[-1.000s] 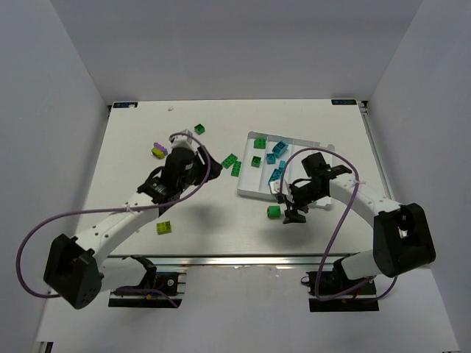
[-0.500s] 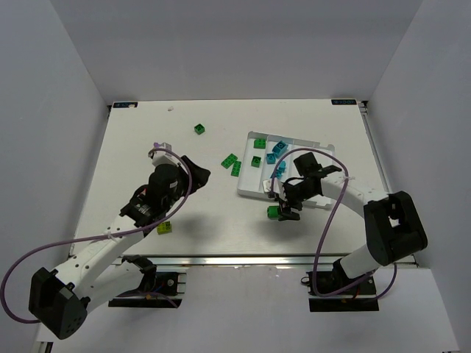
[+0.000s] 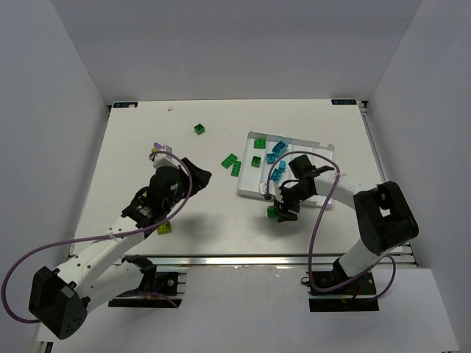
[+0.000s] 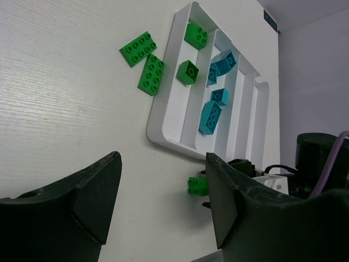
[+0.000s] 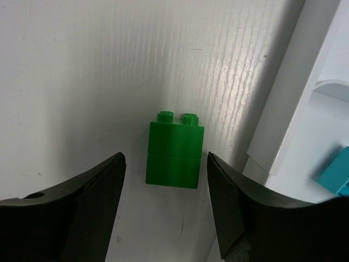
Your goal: Sort the legos into containers by color
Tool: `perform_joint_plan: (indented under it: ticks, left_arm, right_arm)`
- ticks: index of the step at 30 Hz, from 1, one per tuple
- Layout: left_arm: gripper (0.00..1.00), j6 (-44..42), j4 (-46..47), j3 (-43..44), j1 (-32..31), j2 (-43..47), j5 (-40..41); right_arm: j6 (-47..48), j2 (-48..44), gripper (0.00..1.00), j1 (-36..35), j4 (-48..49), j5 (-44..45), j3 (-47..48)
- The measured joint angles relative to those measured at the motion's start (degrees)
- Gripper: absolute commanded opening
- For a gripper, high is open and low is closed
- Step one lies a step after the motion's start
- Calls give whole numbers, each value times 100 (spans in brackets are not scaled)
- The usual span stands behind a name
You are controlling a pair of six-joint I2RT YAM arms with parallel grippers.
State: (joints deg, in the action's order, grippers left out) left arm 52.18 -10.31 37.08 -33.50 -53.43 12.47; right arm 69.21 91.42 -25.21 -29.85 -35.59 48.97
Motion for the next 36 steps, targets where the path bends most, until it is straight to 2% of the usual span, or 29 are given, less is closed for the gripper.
perform_joint_plan:
  ticks: [3,4,7,11,16,22,27,36]
  left_arm:
    - [73,42,225,-83,0,2,-131]
    - [73,63,306,-107,0,2,-195]
    - [75,114,557,-192,0,-9,-404]
    - [77,273,1294,-415,2,-212,-981]
    - [77,625,2382,-719,-2,-1075,-1996]
    - [77,940,3320,-686,-26,-1958,-2975]
    - [76,981,3665,-101,-177,-2640,-3539]
    - [69,1082,4194,229,-350,-3165,-3842]
  right_arm:
    - [-9,55,53,-31,20,20,0]
    - [-13,70,43,-37,26,31,0]
    - [-33,87,26,-42,24,33,0]
    - [-26,79,15,-42,-129,9,68]
    - [-365,-426,4,-44,-549,-407,299]
    - [-1440,-1163,0,-140,-299,-787,883]
    - [-2253,-1213,0,-345,105,-728,1043]
    - [-2957,-1080,0,-562,385,-363,1128]
